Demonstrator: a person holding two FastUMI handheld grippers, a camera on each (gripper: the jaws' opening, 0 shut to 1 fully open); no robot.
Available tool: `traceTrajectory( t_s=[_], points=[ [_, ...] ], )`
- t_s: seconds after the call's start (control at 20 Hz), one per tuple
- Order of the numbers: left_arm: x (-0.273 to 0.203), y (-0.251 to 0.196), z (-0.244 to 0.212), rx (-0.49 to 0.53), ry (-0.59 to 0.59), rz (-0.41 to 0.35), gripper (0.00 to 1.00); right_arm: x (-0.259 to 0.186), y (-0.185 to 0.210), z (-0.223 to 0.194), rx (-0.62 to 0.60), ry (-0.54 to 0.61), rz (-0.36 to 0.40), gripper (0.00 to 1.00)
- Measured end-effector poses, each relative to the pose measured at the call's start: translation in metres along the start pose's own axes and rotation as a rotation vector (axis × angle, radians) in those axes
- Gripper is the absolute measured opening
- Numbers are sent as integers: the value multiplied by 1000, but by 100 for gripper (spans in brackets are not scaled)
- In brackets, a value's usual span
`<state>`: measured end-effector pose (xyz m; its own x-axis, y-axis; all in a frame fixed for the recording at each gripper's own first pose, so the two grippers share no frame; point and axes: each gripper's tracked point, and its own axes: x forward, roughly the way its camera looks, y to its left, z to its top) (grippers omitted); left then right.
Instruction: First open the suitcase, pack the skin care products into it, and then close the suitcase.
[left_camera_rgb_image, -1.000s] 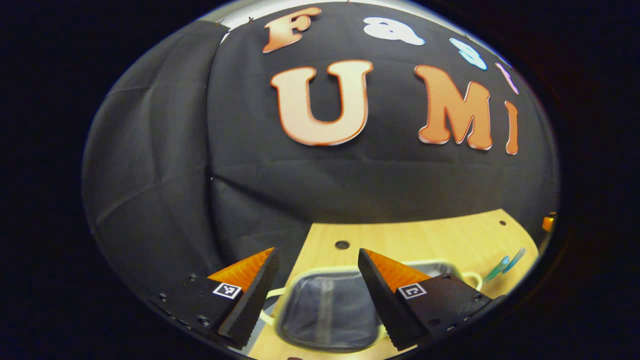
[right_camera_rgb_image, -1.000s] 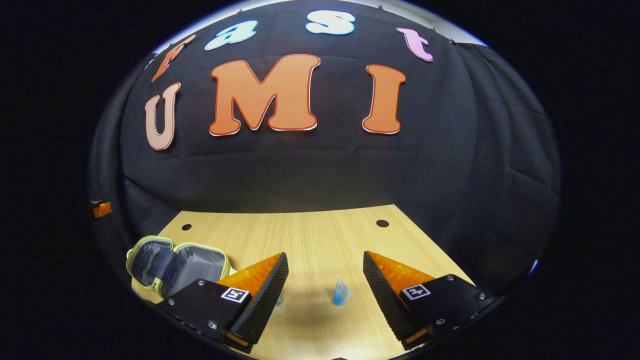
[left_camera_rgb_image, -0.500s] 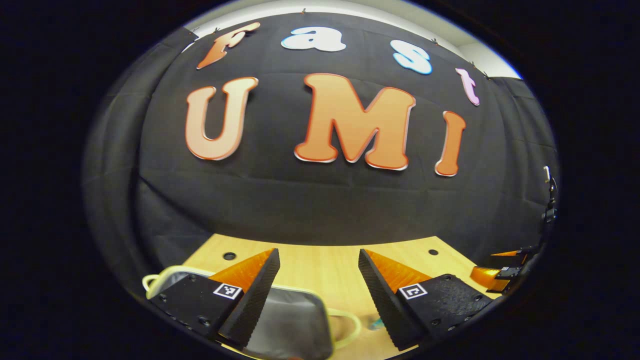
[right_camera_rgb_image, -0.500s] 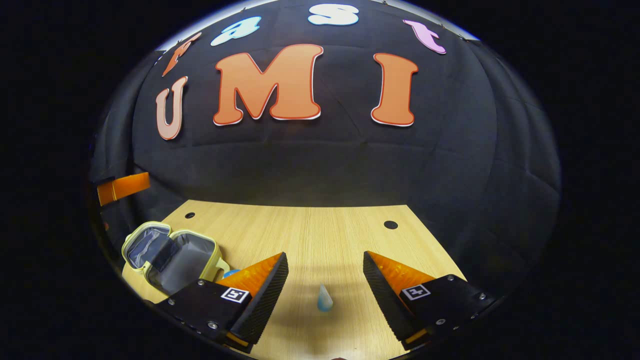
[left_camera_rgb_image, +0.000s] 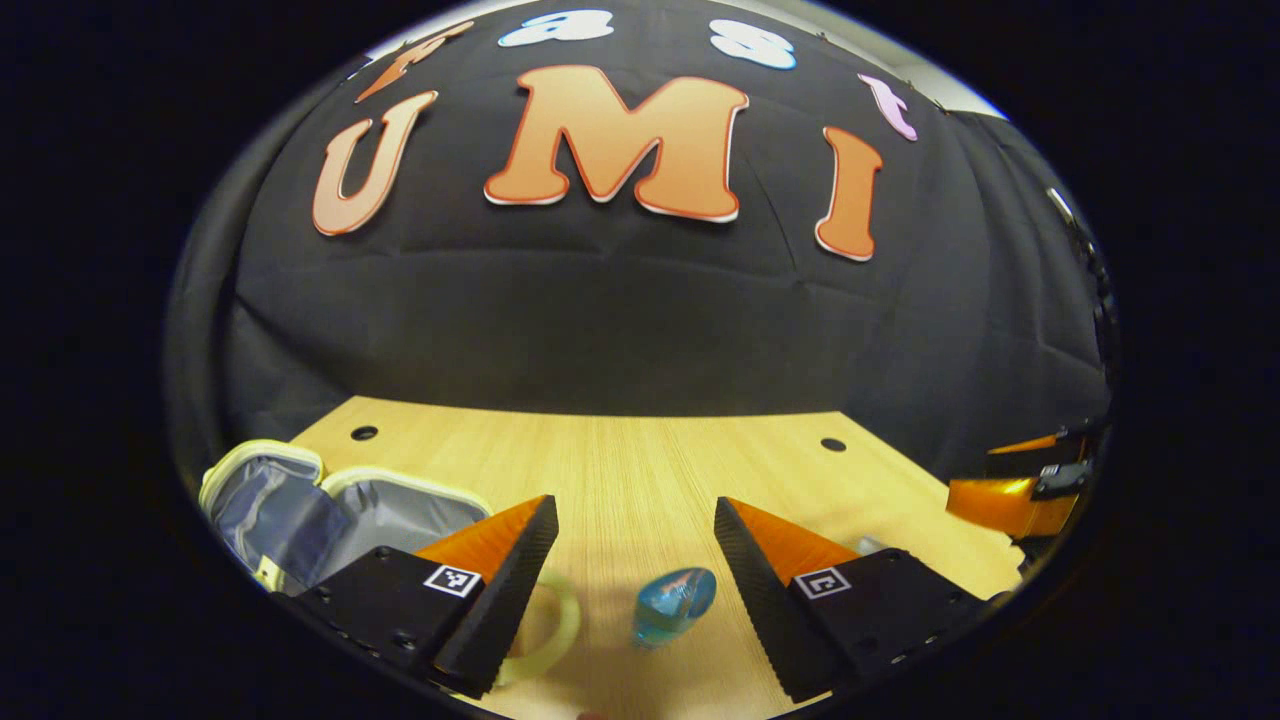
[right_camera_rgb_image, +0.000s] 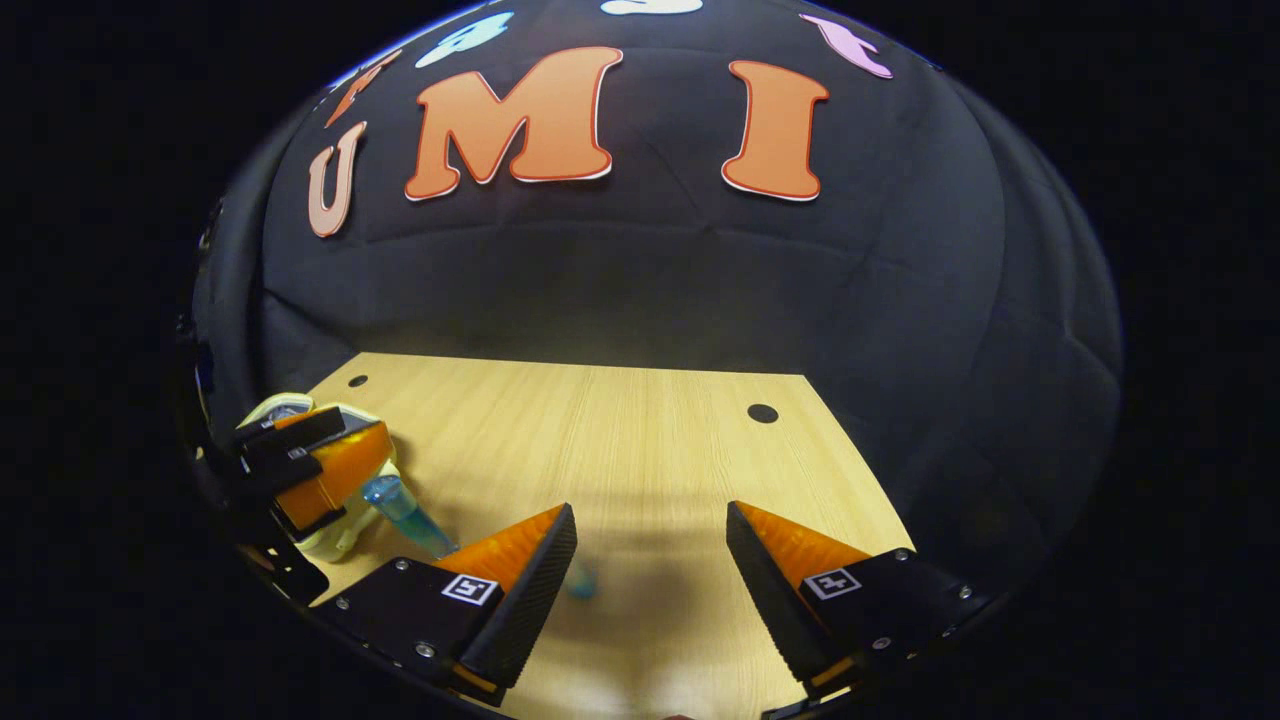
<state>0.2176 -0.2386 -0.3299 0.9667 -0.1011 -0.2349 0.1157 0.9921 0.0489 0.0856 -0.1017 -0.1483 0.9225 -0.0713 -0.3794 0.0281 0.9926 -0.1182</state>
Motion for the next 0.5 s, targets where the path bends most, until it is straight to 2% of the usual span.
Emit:
traceTrajectory(
  t_s=[0.35, 0.45, 0.5],
  points=[
    [29, -9, -83, 22, 124, 36, 98, 12, -13, -28, -22, 70, 6, 96],
    [33, -10, -87, 43, 117, 49, 96, 14, -11, -34, -22, 84, 12, 96],
    [37, -9, -92, 65, 126, 57, 92, 14, -9, -38, -21, 94, 14, 96]
  ],
)
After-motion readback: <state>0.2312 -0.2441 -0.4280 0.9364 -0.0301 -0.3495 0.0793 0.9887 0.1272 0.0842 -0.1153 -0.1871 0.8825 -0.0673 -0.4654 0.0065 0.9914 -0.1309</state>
